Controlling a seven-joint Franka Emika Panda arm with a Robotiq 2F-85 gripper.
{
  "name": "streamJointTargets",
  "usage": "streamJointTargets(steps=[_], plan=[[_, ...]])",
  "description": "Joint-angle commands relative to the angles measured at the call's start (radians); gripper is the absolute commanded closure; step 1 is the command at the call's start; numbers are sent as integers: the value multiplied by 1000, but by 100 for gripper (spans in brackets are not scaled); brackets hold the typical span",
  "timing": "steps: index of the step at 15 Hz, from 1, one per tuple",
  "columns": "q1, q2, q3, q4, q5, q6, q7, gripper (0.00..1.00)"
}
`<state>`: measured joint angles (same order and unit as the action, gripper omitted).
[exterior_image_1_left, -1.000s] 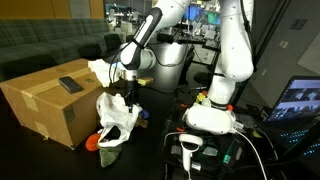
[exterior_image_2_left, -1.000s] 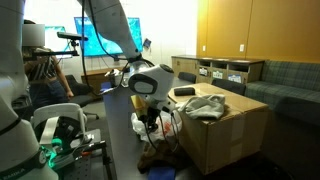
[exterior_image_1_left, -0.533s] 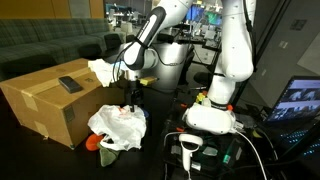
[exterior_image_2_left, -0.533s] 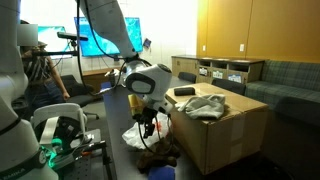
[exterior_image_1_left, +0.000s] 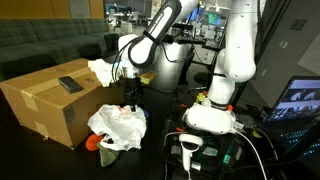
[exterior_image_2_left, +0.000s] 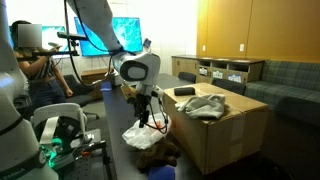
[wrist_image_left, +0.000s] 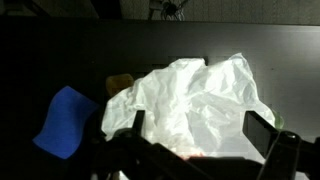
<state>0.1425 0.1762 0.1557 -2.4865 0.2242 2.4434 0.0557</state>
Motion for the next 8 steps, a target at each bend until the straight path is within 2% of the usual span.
streamJointTargets(steps=[1, 4, 8], plan=[[88, -38, 44, 71, -100, -94, 149, 0], [161, -4, 87, 176, -176, -151, 265, 0], [257, 94, 112, 340, -303, -197, 459, 0]])
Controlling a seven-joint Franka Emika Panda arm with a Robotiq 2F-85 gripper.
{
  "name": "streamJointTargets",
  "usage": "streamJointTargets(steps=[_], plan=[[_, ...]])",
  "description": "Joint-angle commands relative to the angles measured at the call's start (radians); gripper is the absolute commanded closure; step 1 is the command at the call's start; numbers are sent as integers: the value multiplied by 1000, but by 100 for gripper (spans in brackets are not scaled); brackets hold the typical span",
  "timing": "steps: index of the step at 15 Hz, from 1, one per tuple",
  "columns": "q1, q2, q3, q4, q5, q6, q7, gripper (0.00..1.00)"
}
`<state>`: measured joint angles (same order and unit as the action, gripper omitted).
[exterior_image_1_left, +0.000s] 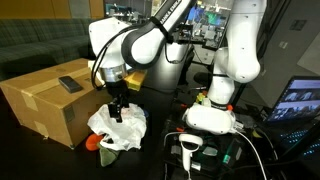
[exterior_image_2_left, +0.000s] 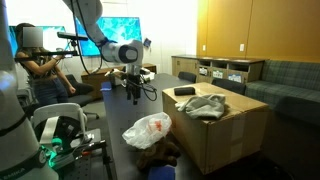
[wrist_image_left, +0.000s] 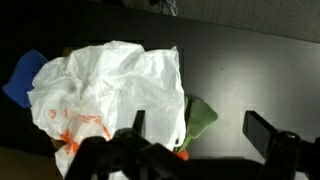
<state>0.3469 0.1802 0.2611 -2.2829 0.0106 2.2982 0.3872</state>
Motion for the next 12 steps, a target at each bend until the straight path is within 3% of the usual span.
streamJointTargets(steps=[1, 7, 12], plan=[[79, 123, 2, 176, -126, -42, 192, 0], [225, 363, -72, 449, -306, -65, 463, 0], [346, 556, -163, 681, -360, -121, 623, 0]])
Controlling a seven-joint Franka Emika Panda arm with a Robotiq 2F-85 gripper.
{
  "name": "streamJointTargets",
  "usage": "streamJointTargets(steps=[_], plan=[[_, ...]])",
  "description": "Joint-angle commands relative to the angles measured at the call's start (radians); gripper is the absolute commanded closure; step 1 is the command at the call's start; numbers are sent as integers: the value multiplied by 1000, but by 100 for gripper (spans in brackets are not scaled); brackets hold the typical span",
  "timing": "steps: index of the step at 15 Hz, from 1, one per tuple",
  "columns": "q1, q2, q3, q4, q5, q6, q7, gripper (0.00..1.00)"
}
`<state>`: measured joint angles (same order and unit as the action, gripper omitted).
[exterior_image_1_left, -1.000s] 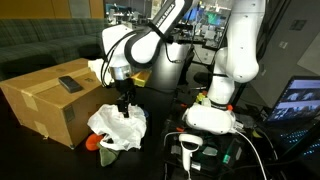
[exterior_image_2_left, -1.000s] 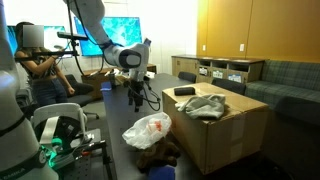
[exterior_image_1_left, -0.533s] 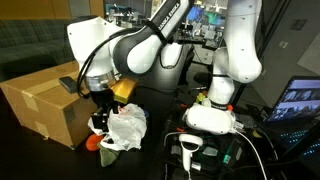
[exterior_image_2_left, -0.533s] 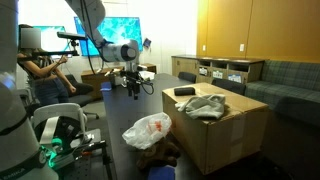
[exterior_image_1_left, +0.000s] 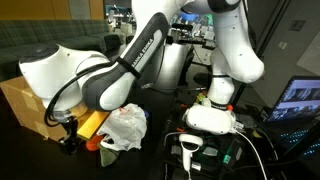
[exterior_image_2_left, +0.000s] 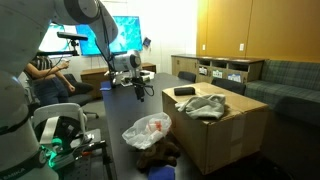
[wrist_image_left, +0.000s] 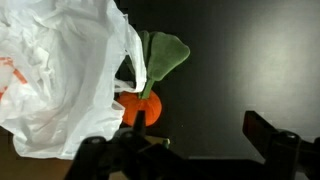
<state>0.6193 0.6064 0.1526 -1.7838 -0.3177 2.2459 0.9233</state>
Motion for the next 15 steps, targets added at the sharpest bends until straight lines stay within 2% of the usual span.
streamJointTargets(steps=[1, 8, 15], plan=[[89, 153, -66, 214, -26, -83, 100, 0], [157, 286, -109, 367, 8, -133, 173, 0], [127, 333, -115, 390, 55, -110, 172, 0]])
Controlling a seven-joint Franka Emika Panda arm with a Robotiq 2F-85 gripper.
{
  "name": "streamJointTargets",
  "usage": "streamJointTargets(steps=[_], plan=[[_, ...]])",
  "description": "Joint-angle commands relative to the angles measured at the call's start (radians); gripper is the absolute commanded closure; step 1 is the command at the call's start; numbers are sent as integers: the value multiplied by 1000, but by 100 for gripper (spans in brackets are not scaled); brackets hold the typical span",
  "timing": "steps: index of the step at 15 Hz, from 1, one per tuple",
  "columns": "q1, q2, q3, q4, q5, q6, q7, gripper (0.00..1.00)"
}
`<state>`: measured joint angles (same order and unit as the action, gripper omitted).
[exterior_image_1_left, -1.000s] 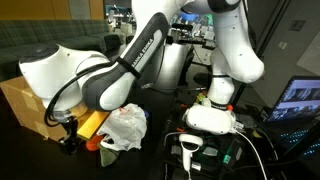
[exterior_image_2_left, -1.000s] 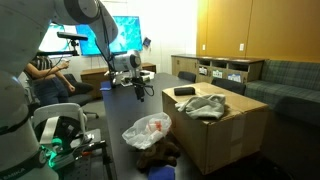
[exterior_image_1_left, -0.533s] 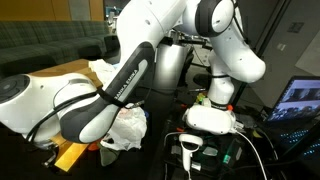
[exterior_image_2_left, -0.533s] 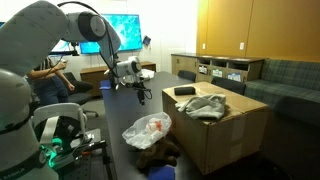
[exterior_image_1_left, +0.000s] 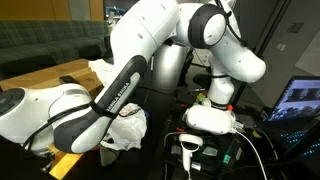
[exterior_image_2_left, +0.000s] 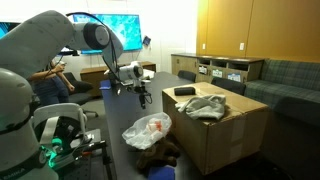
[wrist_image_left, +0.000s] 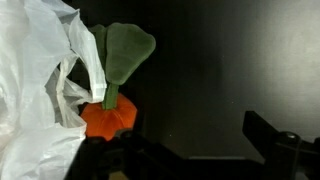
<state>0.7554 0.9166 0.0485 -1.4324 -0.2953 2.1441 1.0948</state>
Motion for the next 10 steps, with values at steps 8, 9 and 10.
streamJointTargets(steps=[8, 9, 10], plan=[[-102, 22, -13, -14, 54, 45, -49, 0], [-117, 23, -10, -21, 58, 51, -59, 0], [-134, 21, -6, -32, 63, 58, -73, 0]])
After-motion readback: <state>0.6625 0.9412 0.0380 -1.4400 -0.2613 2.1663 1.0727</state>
